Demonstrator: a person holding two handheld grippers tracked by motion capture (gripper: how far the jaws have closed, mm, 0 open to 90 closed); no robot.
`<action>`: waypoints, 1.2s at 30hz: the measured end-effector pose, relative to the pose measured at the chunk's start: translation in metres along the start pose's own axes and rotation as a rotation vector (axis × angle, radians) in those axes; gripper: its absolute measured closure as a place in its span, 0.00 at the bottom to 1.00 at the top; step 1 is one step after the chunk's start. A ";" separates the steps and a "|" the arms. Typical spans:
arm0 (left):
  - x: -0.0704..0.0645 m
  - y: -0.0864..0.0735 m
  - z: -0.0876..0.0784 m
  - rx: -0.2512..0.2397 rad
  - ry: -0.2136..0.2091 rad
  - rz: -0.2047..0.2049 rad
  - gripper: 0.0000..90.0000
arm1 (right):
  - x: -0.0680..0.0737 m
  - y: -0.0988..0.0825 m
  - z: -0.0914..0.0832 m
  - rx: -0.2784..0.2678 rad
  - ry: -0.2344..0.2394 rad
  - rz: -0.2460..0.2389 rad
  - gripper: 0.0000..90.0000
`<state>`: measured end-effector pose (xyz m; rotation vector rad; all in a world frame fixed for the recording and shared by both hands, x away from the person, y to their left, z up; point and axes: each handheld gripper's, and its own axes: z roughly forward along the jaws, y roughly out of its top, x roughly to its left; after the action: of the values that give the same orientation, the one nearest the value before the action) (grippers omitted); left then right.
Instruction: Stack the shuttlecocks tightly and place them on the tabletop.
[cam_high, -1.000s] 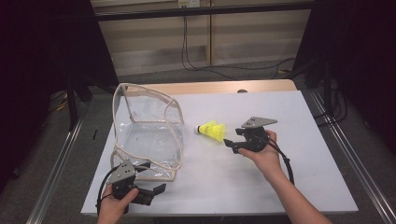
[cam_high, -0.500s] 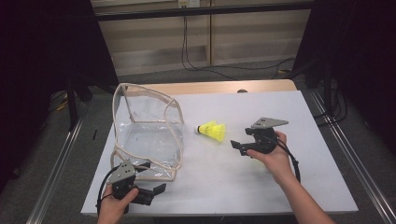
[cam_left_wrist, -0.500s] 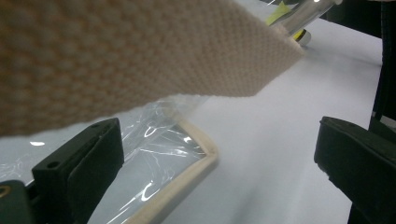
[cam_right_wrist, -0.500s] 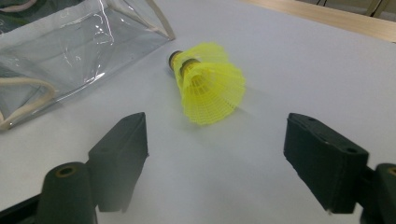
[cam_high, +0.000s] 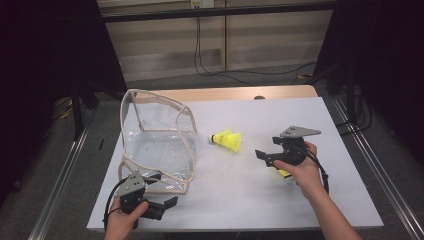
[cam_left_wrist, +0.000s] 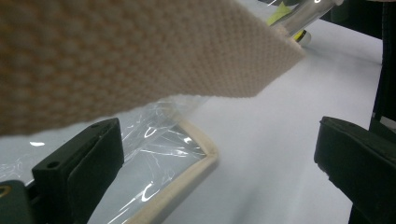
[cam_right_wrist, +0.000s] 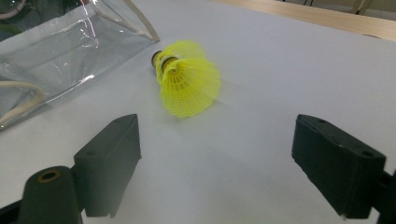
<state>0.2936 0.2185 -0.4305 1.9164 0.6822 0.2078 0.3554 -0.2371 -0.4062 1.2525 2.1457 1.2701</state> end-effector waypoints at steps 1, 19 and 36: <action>0.000 0.000 0.000 0.000 0.000 0.000 0.02 | -0.001 -0.001 0.000 0.001 0.001 0.002 0.17; 0.000 0.000 0.000 0.005 0.001 0.003 0.02 | -0.003 -0.014 -0.005 0.019 0.006 -0.005 0.13; -0.001 0.000 0.000 -0.001 0.010 -0.001 0.02 | -0.008 -0.018 -0.021 -0.001 -0.003 -0.010 0.11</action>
<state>0.2928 0.2177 -0.4304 1.9152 0.6891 0.2169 0.3369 -0.2588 -0.4112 1.2403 2.1470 1.2643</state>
